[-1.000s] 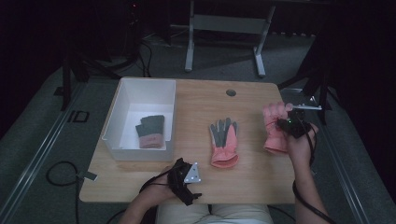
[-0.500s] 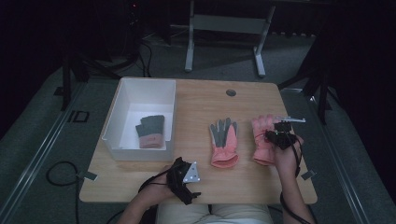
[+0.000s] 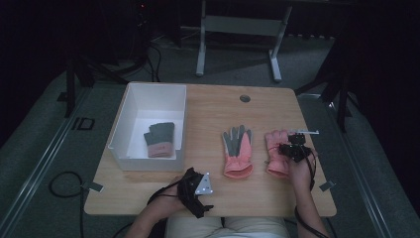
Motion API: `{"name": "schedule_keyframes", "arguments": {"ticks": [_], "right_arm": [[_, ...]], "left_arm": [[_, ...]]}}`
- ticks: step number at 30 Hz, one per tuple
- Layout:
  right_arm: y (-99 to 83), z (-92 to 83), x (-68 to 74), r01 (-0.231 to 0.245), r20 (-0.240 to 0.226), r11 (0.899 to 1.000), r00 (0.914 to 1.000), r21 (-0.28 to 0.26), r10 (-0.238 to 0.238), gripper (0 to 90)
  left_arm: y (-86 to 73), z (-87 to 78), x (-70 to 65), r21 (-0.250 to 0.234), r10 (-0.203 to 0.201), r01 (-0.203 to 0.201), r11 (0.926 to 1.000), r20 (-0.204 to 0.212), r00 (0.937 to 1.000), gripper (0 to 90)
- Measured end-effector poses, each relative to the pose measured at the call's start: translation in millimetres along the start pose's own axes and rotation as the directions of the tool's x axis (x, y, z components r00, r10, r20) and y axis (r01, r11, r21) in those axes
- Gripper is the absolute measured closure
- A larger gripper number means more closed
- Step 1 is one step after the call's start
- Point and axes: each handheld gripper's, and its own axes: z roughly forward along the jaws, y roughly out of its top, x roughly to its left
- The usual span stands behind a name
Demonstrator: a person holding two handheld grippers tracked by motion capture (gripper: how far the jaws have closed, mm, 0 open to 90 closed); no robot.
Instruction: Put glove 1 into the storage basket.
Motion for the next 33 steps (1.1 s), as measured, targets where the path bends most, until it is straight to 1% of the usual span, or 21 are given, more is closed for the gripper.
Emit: {"name": "schedule_keyframes", "arguments": {"ticks": [2,4,6,7,9,10,12,14,15,18,20,23,24,27,29,31,33], "right_arm": [[1.8,-3.9,-1.7,0.004,-0.007,1.000,1.0000,-0.004,-0.004,72.2],[3.9,-10.7,-4.0,0.012,-0.024,1.000,0.9996,-0.013,-0.013,69.9],[5.7,-19.5,-5.6,0.039,-0.049,0.999,0.9980,-0.035,-0.041,64.5],[6.5,-23.9,-6.1,0.064,-0.057,0.997,0.9961,-0.045,-0.066,63.3],[8.0,-30.9,-8.6,0.121,-0.093,0.991,0.9876,-0.063,-0.127,60.5],[8.5,-33.6,-9.8,0.139,-0.103,0.988,0.9841,-0.062,-0.144,60.4],[8.1,-36.9,-10.7,0.190,-0.115,0.979,0.9736,-0.069,-0.197,59.1],[7.1,-36.1,-12.5,0.212,-0.118,0.975,0.9688,-0.061,-0.218,59.0],[6.2,-34.8,-13.9,0.215,-0.121,0.975,0.9678,-0.061,-0.221,58.9],[3.0,-28.3,-17.5,0.208,-0.127,0.977,0.9689,-0.048,-0.213,58.2],[0.4,-24.2,-16.1,0.206,-0.142,0.978,0.9675,-0.039,-0.209,57.1],[-3.2,-15.9,-11.3,0.215,-0.134,0.977,0.9676,-0.011,-0.214,57.0],[-4.5,-12.8,-9.8,0.220,-0.117,0.976,0.9688,-0.001,-0.218,57.8],[-6.9,-4.8,-6.3,0.222,-0.089,0.975,0.9716,0.022,-0.219,65.2],[-7.9,1.1,-4.7,0.221,-0.075,0.975,0.9732,0.037,-0.218,75.1],[-8.2,4.0,-4.9,0.200,-0.080,0.979,0.9772,0.040,-0.197,81.5],[-8.4,3.8,-4.8,0.180,-0.080,0.983,0.9809,0.034,-0.177,84.9]], "left_arm": [[-0.3,-0.5,0.1,-0.003,-0.002,0.002,1.0000,-0.001,1.0000,0.7],[-0.7,-0.7,0.5,-0.003,-0.004,0.004,1.0000,-0.002,1.0000,0.7],[-0.7,-1.0,0.6,-0.002,-0.004,0.004,1.0000,-0.001,1.0000,0.7],[-0.5,-1.2,0.5,-0.003,-0.001,0.001,1.0000,-0.002,1.0000,0.7],[0.0,-1.6,0.1,-0.004,0.000,0.000,1.0000,-0.003,1.0000,0.7],[0.2,-1.6,0.0,-0.004,-0.002,0.002,1.0000,-0.002,1.0000,0.7],[0.0,-1.0,0.2,-0.001,-0.001,0.001,1.0000,-0.002,1.0000,0.7],[-0.2,-0.7,0.4,0.003,-0.001,0.001,1.0000,-0.002,1.0000,0.7],[-0.3,-0.8,0.2,0.001,-0.001,0.001,1.0000,-0.003,1.0000,0.8],[0.0,-1.4,0.0,0.000,0.001,-0.001,1.0000,-0.004,1.0000,0.8],[0.3,-1.1,-0.3,-0.001,0.000,0.000,1.0000,-0.002,1.0000,0.8],[0.1,-0.9,-0.4,0.001,0.003,-0.003,1.0000,-0.002,1.0000,0.8],[-0.1,-1.0,-0.3,0.002,0.003,-0.003,1.0000,-0.003,1.0000,0.8],[-0.6,-1.8,-0.3,0.001,-0.001,0.001,1.0000,-0.006,1.0000,0.8],[-0.6,-2.0,-0.2,0.003,0.002,-0.002,1.0000,-0.008,1.0000,0.8],[-0.3,-1.6,-0.8,0.000,0.004,-0.004,1.0000,-0.007,1.0000,0.8],[0.1,-1.6,-1.2,0.000,0.005,-0.005,1.0000,-0.006,1.0000,0.8]]}}
